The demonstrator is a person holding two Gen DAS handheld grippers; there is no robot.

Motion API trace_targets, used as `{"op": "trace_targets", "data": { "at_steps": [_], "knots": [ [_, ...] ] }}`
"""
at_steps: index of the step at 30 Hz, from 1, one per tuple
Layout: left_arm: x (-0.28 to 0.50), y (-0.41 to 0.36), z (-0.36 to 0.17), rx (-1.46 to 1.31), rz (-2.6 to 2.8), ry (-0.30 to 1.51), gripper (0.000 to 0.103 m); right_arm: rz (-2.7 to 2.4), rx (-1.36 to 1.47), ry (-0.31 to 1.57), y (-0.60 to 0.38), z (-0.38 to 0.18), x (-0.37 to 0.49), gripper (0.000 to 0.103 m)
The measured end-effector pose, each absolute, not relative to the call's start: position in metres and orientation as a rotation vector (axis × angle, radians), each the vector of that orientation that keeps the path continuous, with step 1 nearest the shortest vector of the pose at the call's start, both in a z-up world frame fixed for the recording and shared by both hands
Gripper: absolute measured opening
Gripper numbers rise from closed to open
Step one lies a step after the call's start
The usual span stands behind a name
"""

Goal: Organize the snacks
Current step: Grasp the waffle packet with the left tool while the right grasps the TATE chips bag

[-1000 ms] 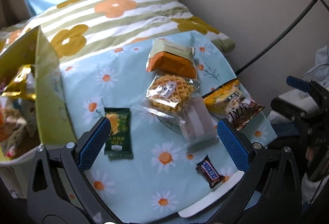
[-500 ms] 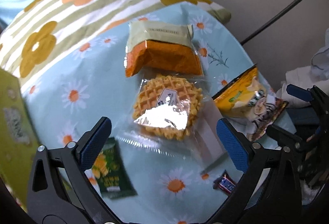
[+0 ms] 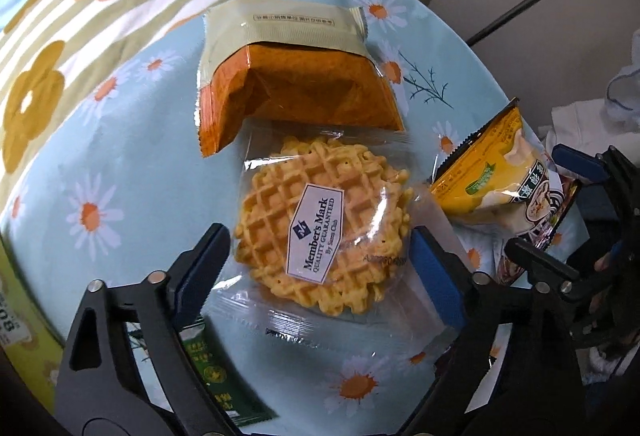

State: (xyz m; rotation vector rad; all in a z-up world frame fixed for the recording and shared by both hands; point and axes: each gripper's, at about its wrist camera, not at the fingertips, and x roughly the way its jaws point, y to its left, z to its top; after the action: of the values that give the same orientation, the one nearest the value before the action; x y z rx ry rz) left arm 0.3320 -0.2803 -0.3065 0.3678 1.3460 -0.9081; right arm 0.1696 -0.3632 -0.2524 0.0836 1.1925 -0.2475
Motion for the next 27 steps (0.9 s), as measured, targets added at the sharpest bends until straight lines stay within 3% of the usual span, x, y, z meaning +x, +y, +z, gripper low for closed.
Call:
{"op": "trace_targets", "data": {
  "at_steps": [13, 15, 20, 27],
  "knots": [
    [0.335, -0.273, -0.303, 0.354, -0.953, 1.336, 0.07, -0.256, 0.064, 1.209, -0.358, -0.262, 0.173, 0.098],
    [0.333, -0.273, -0.3, 0.367, -0.952, 1.323, 0.068, -0.26, 0.066, 1.214, -0.359, -0.263, 0.174, 0.09],
    [0.331, -0.272, -0.299, 0.374, -0.947, 1.313, 0.067, -0.272, 0.066, 1.219, -0.363, -0.267, 0.178, 0.084],
    [0.329, -0.269, -0.297, 0.374, -0.941, 1.303, 0.066, -0.285, -0.021, 1.244, -0.357, -0.276, 0.18, 0.065]
  ]
}}
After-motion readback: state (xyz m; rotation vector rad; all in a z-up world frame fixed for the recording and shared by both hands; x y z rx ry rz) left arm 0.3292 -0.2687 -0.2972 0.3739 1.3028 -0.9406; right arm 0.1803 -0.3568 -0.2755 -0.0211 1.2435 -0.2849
